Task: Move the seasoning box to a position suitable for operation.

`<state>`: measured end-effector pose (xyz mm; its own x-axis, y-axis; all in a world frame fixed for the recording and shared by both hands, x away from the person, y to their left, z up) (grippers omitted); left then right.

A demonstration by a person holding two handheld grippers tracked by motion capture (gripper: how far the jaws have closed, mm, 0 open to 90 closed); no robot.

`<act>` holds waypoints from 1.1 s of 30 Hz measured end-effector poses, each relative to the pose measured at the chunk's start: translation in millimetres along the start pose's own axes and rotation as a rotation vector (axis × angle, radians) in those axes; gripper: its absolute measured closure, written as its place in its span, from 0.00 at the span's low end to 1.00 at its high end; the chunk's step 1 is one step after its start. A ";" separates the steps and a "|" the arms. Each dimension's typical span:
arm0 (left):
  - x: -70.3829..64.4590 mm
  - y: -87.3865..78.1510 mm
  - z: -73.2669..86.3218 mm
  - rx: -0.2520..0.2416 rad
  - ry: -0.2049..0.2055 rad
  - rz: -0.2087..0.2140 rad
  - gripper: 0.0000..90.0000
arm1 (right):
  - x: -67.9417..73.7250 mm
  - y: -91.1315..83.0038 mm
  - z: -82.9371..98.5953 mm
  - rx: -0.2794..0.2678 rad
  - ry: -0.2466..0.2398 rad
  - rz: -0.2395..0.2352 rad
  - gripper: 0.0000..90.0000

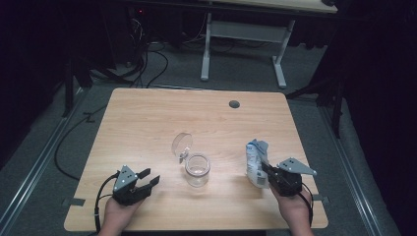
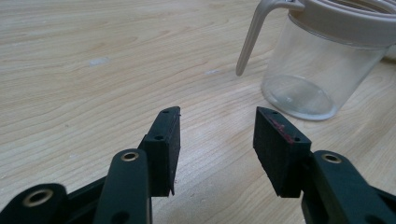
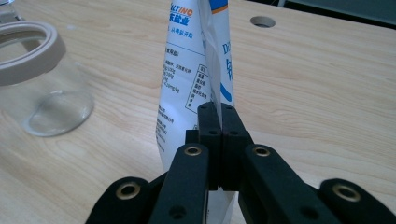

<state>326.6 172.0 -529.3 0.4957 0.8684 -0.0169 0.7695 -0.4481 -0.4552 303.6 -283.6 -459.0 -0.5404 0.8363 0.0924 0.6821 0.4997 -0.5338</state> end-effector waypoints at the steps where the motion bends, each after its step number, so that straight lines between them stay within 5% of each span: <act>1: 0.3 0.3 0.0 0.001 0.001 0.002 0.57 | 1.7 0.6 -0.6 0.010 0.002 -0.005 1.00; 12: -3.9 0.1 0.4 -0.006 0.035 0.015 0.57 | 16.8 9.0 -14.7 0.121 -0.012 -0.027 1.00; 33: -1.5 -1.7 0.8 -0.019 0.017 0.020 0.57 | 35.9 22.0 -42.0 0.338 -0.097 -0.086 1.00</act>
<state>324.2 171.6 -529.2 0.5182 0.8552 -0.0104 0.7666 -0.4698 -0.4378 319.9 -233.1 -432.2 -0.6440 0.7610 0.0779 0.4393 0.4513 -0.7768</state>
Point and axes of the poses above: each handheld gripper's, and its own axes: y roughly forward along the jaws, z roughly out of its underside, x roughly to its left, the point moved 1 cm from there along y, roughly forward along the jaws, and after that the axes turned 12 degrees about -z, right-handed, at the moved point
